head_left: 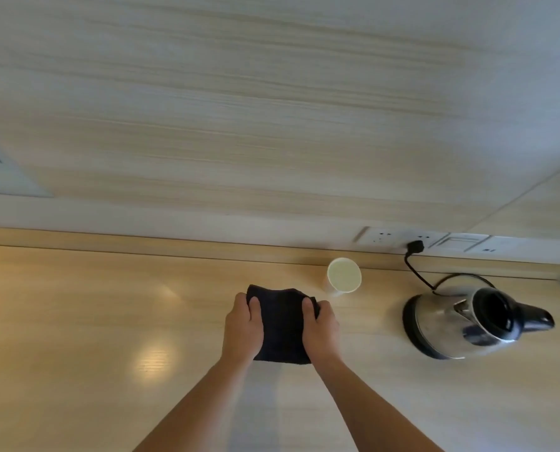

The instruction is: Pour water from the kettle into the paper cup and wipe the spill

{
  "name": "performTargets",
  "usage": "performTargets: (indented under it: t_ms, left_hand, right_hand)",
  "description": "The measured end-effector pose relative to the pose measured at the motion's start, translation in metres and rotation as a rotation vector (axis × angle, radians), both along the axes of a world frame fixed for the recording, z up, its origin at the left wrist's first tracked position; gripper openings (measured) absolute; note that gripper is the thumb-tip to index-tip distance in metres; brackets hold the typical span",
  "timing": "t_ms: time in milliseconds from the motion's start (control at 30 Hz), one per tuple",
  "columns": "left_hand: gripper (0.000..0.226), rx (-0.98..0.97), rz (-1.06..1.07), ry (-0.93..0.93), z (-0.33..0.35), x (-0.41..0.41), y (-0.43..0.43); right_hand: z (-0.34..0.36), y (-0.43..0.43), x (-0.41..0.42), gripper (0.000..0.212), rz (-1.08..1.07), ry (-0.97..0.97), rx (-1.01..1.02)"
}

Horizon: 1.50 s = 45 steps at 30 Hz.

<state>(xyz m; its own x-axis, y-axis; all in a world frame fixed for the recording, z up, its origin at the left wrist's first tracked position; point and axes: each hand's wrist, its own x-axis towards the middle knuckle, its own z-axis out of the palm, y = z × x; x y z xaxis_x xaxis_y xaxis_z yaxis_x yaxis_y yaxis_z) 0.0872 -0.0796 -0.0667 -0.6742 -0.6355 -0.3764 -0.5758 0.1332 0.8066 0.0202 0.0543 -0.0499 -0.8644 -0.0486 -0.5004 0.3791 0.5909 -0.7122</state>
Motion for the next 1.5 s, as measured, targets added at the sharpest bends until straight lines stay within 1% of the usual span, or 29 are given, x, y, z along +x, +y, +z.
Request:
performTargets:
  t_ms: [100,167,433,500,567,633,667,767,800,867,900,967,1033,1100,1167,1300,1367,1500]
  left_hand:
    - [0.028,-0.116,-0.046,-0.026,-0.016,-0.018,-0.016]
    - [0.027,-0.160,-0.060,-0.033,-0.026,-0.031,-0.026]
    - [0.026,-0.105,-0.063,-0.036,-0.059,-0.064,-0.046]
    - [0.023,-0.113,-0.076,-0.026,-0.064,-0.067,-0.045]
    - [0.021,-0.135,-0.092,-0.003,-0.068,-0.066,-0.044]
    - [0.021,-0.149,-0.107,0.051,-0.071,-0.062,-0.044]
    - [0.022,-0.152,-0.115,0.090,-0.073,-0.058,-0.043]
    - [0.032,-0.212,-0.137,0.165,-0.076,-0.045,-0.039]
    - [0.039,-0.266,-0.140,0.155,-0.076,-0.040,-0.036]
    - [0.048,-0.410,-0.161,0.141,-0.076,-0.033,-0.030]
    - [0.050,-0.489,-0.196,0.143,-0.076,-0.031,-0.029]
    - [0.052,-0.628,-0.349,0.096,-0.077,-0.032,-0.029]
    - [0.059,-0.688,-0.545,-0.052,-0.082,-0.033,-0.032]
    - [0.065,-0.685,-0.669,-0.211,-0.089,-0.032,-0.036]
    - [0.065,-0.694,-0.712,-0.280,-0.093,-0.032,-0.038]
    - [0.066,-0.749,-0.707,-0.315,-0.086,-0.030,-0.039]
    - [0.067,-0.768,-0.676,-0.277,-0.080,-0.022,-0.034]
    - [0.067,-0.821,-0.659,-0.246,-0.065,0.003,-0.014]
  right_hand:
    - [-0.007,-0.022,-0.019,0.033,0.009,0.064,0.093]
    - [-0.013,-0.036,-0.031,0.034,0.013,0.085,0.133]
    - [-0.045,-0.065,-0.064,0.042,-0.050,0.076,0.237]
    - [-0.048,-0.066,-0.064,0.039,-0.068,0.096,0.270]
    - [-0.048,-0.065,-0.061,0.031,-0.056,0.111,0.318]
    - [-0.048,-0.063,-0.055,0.024,0.007,0.132,0.376]
    - [-0.049,-0.061,-0.051,0.027,0.063,0.160,0.413]
    - [-0.057,-0.054,-0.034,0.046,0.275,0.317,0.577]
    - [-0.059,-0.051,-0.029,0.050,0.338,0.384,0.608]
    - [-0.062,-0.045,-0.023,0.057,0.464,0.475,0.607]
    - [-0.063,-0.042,-0.024,0.059,0.542,0.498,0.592]
    - [-0.070,-0.038,-0.029,0.061,0.707,0.528,0.566]
    - [-0.078,-0.033,-0.036,0.065,0.810,0.496,0.587]
    - [-0.085,-0.028,-0.041,0.073,0.832,0.455,0.638]
    - [-0.089,-0.024,-0.044,0.079,0.844,0.450,0.664]
    - [-0.092,-0.021,-0.043,0.082,0.834,0.462,0.676]
    - [-0.086,-0.017,-0.036,0.082,0.805,0.491,0.645]
    - [-0.072,0.006,-0.013,0.079,0.820,0.527,0.632]
